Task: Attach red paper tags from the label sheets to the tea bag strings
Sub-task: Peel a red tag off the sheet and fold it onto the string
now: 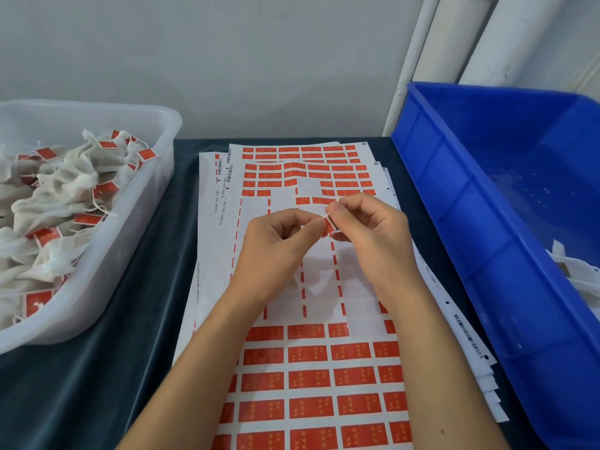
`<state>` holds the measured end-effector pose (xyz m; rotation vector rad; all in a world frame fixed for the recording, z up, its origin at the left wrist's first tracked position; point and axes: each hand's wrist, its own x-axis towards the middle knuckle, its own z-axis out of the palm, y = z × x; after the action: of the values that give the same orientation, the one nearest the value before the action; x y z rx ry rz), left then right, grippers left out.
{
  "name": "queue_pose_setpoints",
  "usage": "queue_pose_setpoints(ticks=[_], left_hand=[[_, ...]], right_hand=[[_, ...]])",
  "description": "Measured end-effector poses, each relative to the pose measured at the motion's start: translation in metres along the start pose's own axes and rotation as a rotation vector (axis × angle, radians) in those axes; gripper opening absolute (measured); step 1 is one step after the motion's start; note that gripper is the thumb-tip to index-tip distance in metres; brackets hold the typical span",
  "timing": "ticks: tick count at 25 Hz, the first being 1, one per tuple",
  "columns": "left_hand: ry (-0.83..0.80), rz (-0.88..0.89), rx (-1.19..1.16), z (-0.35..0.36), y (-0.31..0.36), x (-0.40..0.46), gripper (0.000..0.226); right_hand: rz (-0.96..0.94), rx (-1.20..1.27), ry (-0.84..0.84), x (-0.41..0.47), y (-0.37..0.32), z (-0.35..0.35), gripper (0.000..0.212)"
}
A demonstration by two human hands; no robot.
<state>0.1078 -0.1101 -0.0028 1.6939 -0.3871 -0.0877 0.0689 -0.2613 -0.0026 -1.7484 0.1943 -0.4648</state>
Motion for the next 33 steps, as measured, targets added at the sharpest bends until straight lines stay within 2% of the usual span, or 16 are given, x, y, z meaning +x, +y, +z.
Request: queue_pose_setpoints(ticks=[12,18,33], left_hand=[[-0.008,-0.029,-0.004,0.0012,0.004,-0.0004,0.026],[-0.01,-0.03,0.0,0.0003,0.004,-0.001,0.02],[-0.006,-0.049,-0.017,-0.0002,0.0036,-0.0003,0.022]], right_hand=[[0.061,0.074,-0.032,0.0001,-0.0025,-0.0012,0.009],[0.065,0.07,-0.029,0.0004,-0.0023,-0.0009,0.009],[0.064,0.053,-0.025,0.0001,-0.0034,-0.0006,0.008]])
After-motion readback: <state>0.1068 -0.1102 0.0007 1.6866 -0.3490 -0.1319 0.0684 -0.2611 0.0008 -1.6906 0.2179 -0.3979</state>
